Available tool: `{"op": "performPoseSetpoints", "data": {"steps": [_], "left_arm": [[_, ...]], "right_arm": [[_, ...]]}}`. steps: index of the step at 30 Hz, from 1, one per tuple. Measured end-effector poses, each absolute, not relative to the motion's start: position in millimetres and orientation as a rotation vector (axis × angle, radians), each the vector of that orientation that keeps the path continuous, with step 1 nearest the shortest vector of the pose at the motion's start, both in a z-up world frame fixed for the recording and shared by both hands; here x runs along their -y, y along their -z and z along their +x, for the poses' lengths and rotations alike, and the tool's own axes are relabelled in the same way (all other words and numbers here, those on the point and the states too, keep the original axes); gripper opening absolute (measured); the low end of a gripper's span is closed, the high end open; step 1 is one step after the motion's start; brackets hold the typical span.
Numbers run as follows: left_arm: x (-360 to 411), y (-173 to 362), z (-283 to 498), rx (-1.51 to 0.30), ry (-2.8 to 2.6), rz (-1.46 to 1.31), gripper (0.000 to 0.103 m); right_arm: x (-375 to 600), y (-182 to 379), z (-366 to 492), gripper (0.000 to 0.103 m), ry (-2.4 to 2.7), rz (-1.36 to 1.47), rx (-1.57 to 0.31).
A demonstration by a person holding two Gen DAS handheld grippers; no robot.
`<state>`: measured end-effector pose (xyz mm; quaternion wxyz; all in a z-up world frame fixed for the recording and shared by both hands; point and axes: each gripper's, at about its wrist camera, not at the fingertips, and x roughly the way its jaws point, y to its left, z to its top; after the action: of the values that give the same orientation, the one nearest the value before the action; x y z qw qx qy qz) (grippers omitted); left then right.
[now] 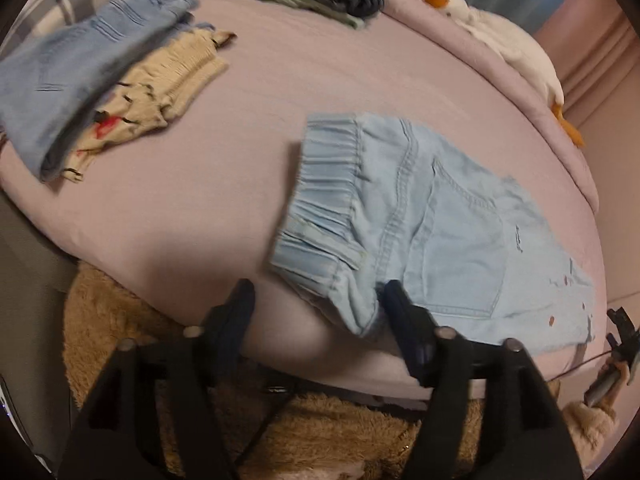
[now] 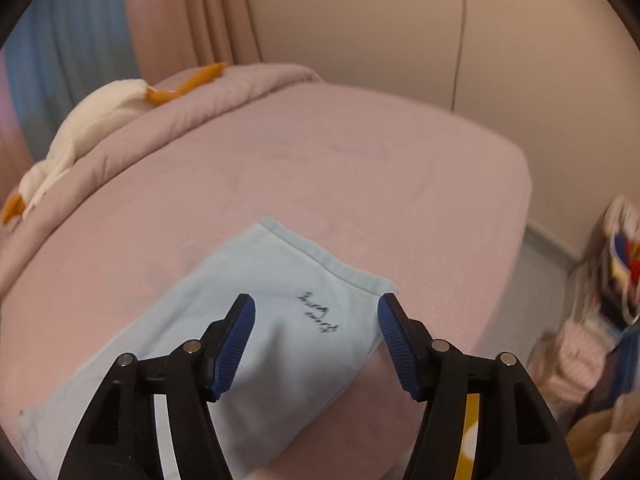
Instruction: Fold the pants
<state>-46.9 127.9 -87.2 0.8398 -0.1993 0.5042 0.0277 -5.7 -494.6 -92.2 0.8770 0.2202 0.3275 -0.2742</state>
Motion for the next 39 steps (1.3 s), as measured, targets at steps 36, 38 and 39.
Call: {"op": "performPoseSetpoints", "data": {"steps": [36,38,39], "left_arm": [[-82.4,94.1,-8.7,-0.986,0.131,-0.325,0.064],[-82.0,94.0,-8.4,-0.987,0.132,-0.324,0.065],[-82.1,93.8,-8.6,-0.986,0.133,-0.323,0.065]], "right_arm": [[304.8,132.8,48.4,0.087,-0.016,0.178,-0.944],[301.3,133.8,49.7,0.087,-0.014,0.175,-0.941],[299.5,134.2,49.6,0.087,-0.013,0.174,-0.940]]}}
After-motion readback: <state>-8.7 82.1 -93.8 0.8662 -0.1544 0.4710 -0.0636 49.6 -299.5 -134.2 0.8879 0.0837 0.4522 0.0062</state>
